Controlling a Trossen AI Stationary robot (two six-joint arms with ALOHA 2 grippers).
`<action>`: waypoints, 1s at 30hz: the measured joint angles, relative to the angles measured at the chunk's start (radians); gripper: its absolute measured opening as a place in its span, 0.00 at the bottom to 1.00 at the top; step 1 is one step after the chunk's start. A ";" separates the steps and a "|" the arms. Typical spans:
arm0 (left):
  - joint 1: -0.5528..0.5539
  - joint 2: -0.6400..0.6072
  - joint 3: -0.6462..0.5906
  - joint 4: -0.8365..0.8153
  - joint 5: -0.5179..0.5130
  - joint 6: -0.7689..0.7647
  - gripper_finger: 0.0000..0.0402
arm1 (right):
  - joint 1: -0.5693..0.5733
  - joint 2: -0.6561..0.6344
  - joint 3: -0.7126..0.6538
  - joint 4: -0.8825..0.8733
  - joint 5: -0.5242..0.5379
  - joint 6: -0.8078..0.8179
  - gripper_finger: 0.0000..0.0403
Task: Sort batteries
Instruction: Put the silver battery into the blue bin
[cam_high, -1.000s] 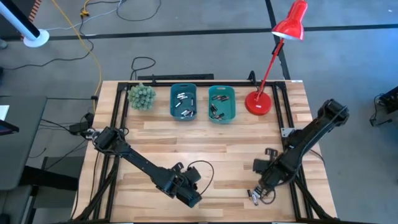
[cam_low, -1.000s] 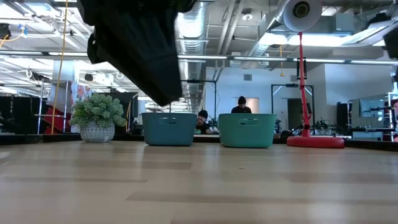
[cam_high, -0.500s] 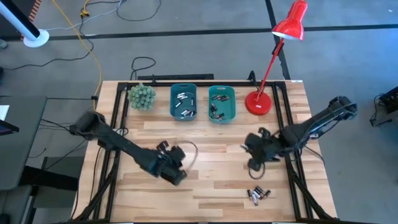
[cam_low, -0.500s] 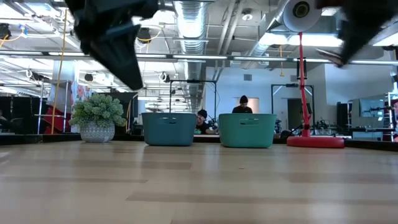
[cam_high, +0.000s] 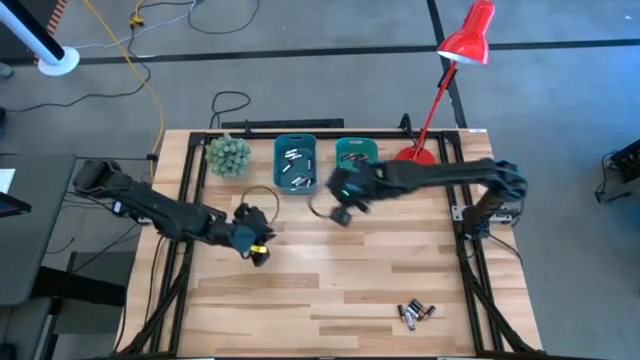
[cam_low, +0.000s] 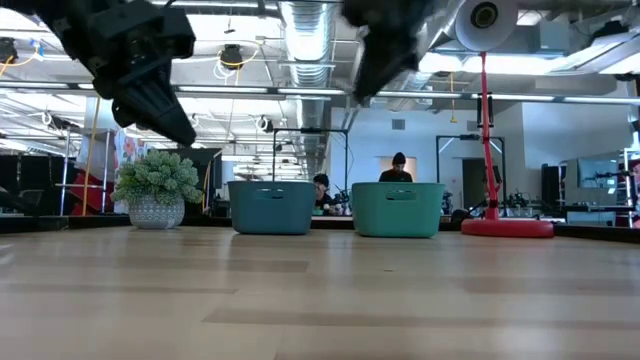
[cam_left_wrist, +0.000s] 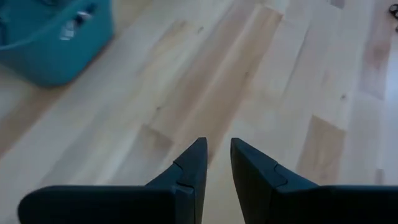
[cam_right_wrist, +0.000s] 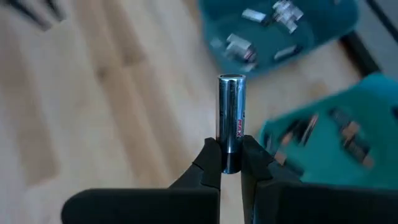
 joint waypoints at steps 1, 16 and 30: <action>0.011 -0.026 -0.016 -0.008 0.000 0.013 0.16 | -0.027 0.039 0.035 0.008 -0.011 -0.019 0.06; 0.116 -0.318 -0.224 -0.062 0.133 0.030 0.16 | -0.264 0.513 0.447 0.102 -0.252 -0.088 0.06; 0.116 -0.444 -0.284 -0.114 0.131 0.037 0.16 | -0.337 0.721 0.608 0.067 -0.338 -0.063 0.06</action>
